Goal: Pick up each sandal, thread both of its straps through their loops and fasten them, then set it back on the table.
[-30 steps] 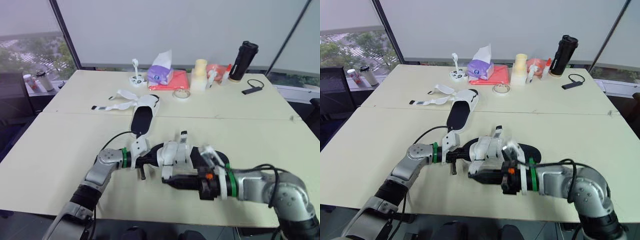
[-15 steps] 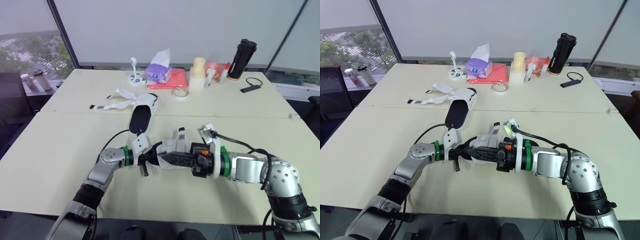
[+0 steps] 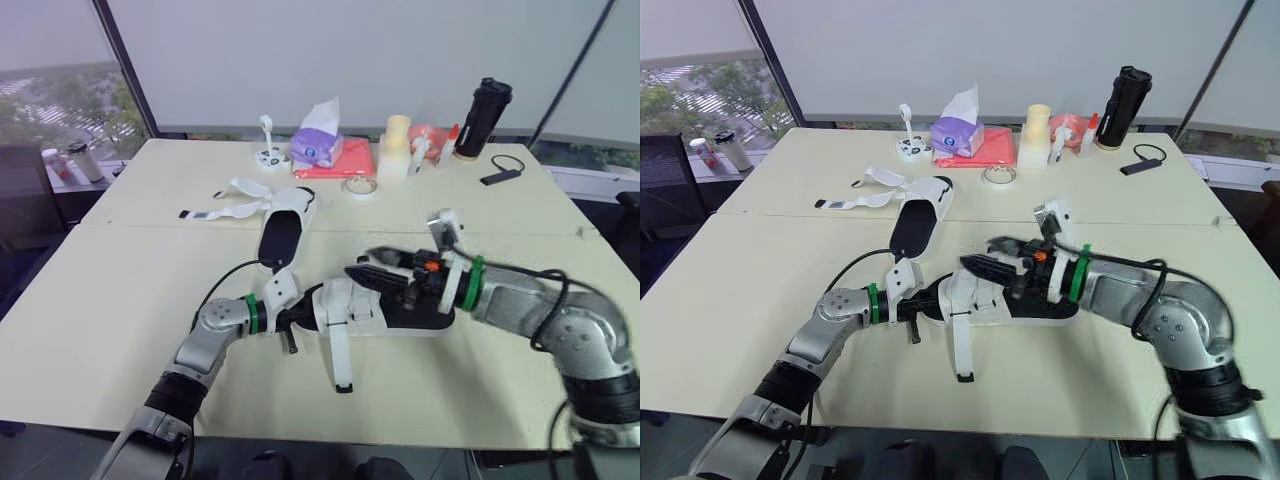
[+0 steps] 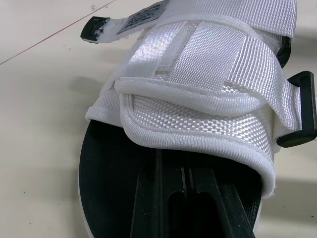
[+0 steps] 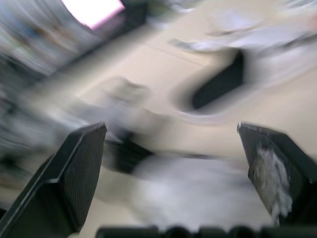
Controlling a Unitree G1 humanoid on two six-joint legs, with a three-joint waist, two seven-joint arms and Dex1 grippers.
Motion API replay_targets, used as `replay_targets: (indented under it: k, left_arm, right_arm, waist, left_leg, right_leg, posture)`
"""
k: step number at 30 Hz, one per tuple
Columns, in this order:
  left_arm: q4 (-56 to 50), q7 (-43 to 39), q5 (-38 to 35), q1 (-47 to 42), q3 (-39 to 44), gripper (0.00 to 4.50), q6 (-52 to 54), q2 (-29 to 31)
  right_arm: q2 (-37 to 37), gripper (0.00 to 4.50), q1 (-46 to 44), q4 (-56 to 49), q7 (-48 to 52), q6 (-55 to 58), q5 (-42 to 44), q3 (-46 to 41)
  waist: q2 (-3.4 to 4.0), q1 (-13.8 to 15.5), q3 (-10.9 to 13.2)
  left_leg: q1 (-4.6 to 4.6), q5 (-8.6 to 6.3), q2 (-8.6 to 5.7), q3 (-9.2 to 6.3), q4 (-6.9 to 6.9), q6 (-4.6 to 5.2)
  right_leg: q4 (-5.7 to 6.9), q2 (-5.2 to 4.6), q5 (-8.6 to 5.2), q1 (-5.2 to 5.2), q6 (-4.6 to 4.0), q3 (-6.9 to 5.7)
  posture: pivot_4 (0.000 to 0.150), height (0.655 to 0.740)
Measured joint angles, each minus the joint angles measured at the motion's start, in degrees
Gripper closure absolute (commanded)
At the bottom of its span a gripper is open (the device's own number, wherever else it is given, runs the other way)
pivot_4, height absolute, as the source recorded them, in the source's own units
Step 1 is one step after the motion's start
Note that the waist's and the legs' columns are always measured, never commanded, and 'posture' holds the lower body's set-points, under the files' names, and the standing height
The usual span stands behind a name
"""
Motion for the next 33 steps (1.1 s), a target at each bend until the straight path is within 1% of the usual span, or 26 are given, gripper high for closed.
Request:
replay_targets:
  k: [2,3,6,9,12,14,17,21,23,24,28,33]
  left_arm:
    - [-0.03,-0.52,-0.01,-0.08,0.13,4.5,0.0,0.56]
    - [-0.01,-0.59,0.0,-0.16,0.12,4.5,0.03,0.71]
    - [0.17,-0.49,0.03,-0.17,0.11,4.5,0.09,0.74]
    - [0.39,-0.4,0.1,-0.25,0.12,4.5,0.13,0.91]
    - [0.42,-0.39,0.11,-0.28,0.13,4.5,0.2,0.95]
    - [0.27,-0.41,0.11,-0.2,0.13,4.5,0.26,1.15]
    - [0.02,-0.39,0.11,-0.03,0.16,4.5,0.41,1.5]
    - [-0.54,-0.39,0.1,0.52,0.19,4.5,0.64,2.16]
    - [-0.79,-0.34,0.1,0.93,0.2,4.5,0.92,2.38]
    - [-1.01,-0.31,0.1,1.05,0.2,4.5,1.32,2.45]
    - [-1.47,-0.31,0.1,1.24,0.22,4.5,1.74,2.69]
    - [-2.15,-0.33,0.1,1.58,0.25,4.5,2.02,3.3]
  right_arm:
    - [-2.71,0.04,5.87,0.01,4.22,-13.19,-15.21,5.65]
    - [-2.72,0.04,7.68,0.34,4.89,-18.01,-20.13,7.39]
    - [-2.37,0.04,12.73,3.69,4.53,-39.48,-36.89,10.08]
    - [-2.42,0.04,13.74,8.76,1.67,-57.77,-49.97,10.12]
    - [-1.51,0.04,13.73,16.59,-2.38,-73.15,-59.71,10.43]
    - [-0.51,0.04,13.19,21.03,-4.55,-80.59,-64.37,10.99]
    - [1.39,0.04,11.37,25.41,-6.81,-88.18,-69.09,11.53]
    - [3.84,0.04,8.59,30.06,-9.58,-94.51,-74.67,11.97]
    - [5.18,0.04,7.69,31.79,-10.87,-96.93,-77.5,12.39]
    - [5.77,0.04,7.43,32.36,-11.62,-98.12,-78.92,12.53]
    - [7.46,0.04,6.59,33.65,-14.85,-101.55,-85.53,13.21]
    - [8.54,0.04,5.51,34.42,-18.75,-103.69,-90.01,13.52]
  waist:
    - [-0.01,0.04,-0.01]
    - [0.02,-0.01,0.0]
    - [0.09,0.03,0.02]
    - [0.06,-0.12,0.03]
    - [0.06,-0.12,0.03]
    - [0.06,-0.16,0.03]
    - [0.06,-0.34,0.03]
    - [0.05,-0.59,0.04]
    - [0.02,-0.9,0.1]
    - [0.0,-1.03,0.11]
    - [0.0,-1.09,0.11]
    - [0.0,-1.18,0.09]
  left_leg:
    - [0.05,0.0,0.0,0.01,-0.08,0.0]
    - [0.06,0.01,0.0,0.02,-0.07,0.0]
    - [0.11,0.03,0.02,0.03,0.08,-0.03]
    - [0.17,0.03,0.04,0.05,0.27,-0.03]
    - [0.18,0.03,0.07,0.05,0.47,-0.03]
    - [0.18,0.03,0.08,0.06,0.55,-0.03]
    - [0.24,0.03,0.09,0.06,0.6,-0.03]
    - [0.52,0.03,0.11,0.05,0.58,-0.03]
    - [0.98,0.01,0.14,0.06,0.49,-0.01]
    - [1.13,-0.01,0.2,0.05,0.45,0.02]
    - [1.13,-0.01,0.22,0.05,0.46,0.02]
    - [1.16,-0.01,0.27,0.05,0.46,0.02]
  right_leg:
    - [0.01,0.08,0.07,-0.02,0.16,0.01]
    - [0.06,0.12,0.08,-0.04,0.19,0.03]
    - [0.18,0.38,0.07,0.01,0.26,0.07]
    - [0.19,0.73,0.11,0.15,0.34,0.1]
    - [0.23,0.86,0.11,0.21,0.36,0.15]
    - [0.33,0.88,0.08,0.21,0.4,0.2]
    - [0.45,0.9,0.08,0.22,0.41,0.24]
    - [0.47,0.91,0.06,0.49,0.4,0.29]
    - [0.44,0.87,0.0,0.89,0.42,0.34]
    - [0.41,0.85,-0.1,1.07,0.29,0.35]
    - [0.42,0.83,-0.09,1.07,0.31,0.37]
    - [0.46,0.86,-0.04,1.07,0.41,0.38]
  posture:
    - [0.15,0.74]
    - [0.15,0.74]
    - [0.15,0.74]
    - [0.15,0.74]
    - [0.15,0.74]
    - [0.15,0.74]
    - [0.15,0.74]
    - [0.15,0.74]
    - [0.15,0.74]
    - [0.15,0.74]
    - [0.15,0.74]
    - [0.15,0.74]
